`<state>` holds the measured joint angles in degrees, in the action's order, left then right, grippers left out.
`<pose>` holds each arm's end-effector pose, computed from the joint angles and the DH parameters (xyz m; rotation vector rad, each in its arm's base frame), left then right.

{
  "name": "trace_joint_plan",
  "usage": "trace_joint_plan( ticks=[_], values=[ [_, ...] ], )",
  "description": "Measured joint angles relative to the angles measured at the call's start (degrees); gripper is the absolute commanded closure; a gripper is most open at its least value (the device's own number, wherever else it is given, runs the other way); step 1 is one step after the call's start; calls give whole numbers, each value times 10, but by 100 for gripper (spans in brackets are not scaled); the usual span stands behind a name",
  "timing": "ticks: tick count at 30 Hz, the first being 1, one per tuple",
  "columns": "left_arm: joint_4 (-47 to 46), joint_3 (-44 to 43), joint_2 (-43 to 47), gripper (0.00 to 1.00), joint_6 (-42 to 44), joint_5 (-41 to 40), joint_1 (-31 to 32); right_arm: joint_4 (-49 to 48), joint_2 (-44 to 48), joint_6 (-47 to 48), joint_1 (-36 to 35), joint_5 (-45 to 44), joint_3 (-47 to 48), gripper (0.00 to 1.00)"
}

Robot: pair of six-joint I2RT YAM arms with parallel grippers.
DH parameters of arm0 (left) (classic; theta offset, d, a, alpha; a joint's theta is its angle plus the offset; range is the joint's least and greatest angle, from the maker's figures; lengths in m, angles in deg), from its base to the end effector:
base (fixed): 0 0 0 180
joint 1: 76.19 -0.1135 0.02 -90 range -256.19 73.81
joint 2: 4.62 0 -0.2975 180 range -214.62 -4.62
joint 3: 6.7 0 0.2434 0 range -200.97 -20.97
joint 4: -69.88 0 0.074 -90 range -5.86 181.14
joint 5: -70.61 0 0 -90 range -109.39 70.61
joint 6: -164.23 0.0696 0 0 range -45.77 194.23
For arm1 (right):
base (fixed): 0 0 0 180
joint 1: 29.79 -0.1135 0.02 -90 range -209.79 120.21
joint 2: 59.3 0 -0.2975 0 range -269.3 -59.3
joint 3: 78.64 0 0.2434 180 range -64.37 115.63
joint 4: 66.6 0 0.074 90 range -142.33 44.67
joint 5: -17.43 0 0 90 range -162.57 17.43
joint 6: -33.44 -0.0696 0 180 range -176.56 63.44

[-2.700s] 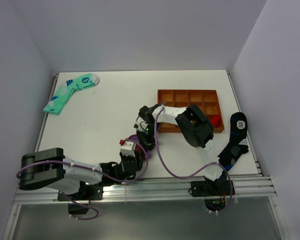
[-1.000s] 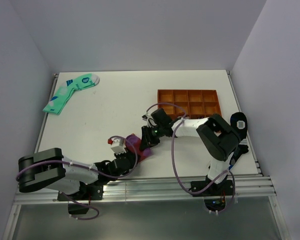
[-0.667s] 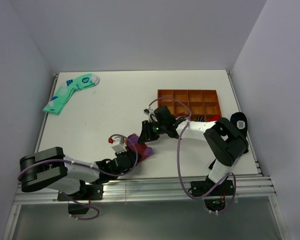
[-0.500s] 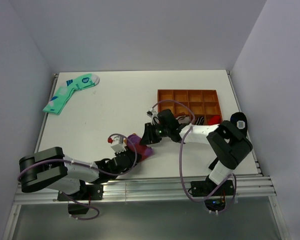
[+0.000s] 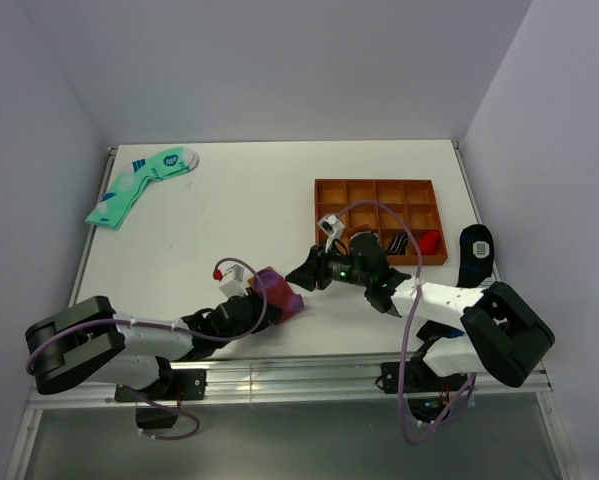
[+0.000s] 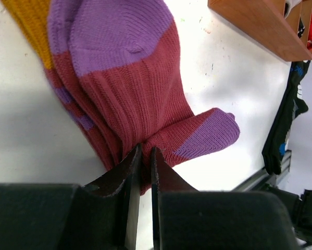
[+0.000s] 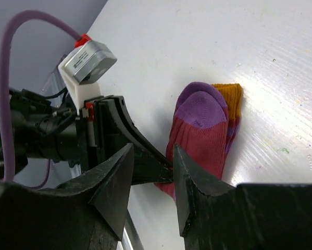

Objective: Roll the socks
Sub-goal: Roll the sock at the center of the board.

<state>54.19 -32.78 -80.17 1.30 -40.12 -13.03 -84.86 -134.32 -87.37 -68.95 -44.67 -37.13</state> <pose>0.1211 -0.1848 0.1393 -0.4161 2.2527 -0.9737 0.1940 0.2000 0.2309 -0.5178 1.9435 1.2676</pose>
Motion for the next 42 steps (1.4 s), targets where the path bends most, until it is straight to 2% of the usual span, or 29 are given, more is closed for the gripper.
trace_joint_plan(
  ticks=[11,17,20,27,42],
  values=[
    [145,-7,96,100,-1,136,-71,-103,6,35,-12,17,-68,57],
    [207,-27,108,100,15,198,-122,-100,9,80,-100,-19,-62,57],
    [215,-28,106,100,27,236,-156,-109,-18,95,-132,-25,-61,57],
    [212,-30,88,100,50,319,-219,-138,-97,113,-134,-40,-63,57],
    [220,-30,81,100,83,390,-281,-233,-187,126,-139,-44,-62,56]
  ],
)
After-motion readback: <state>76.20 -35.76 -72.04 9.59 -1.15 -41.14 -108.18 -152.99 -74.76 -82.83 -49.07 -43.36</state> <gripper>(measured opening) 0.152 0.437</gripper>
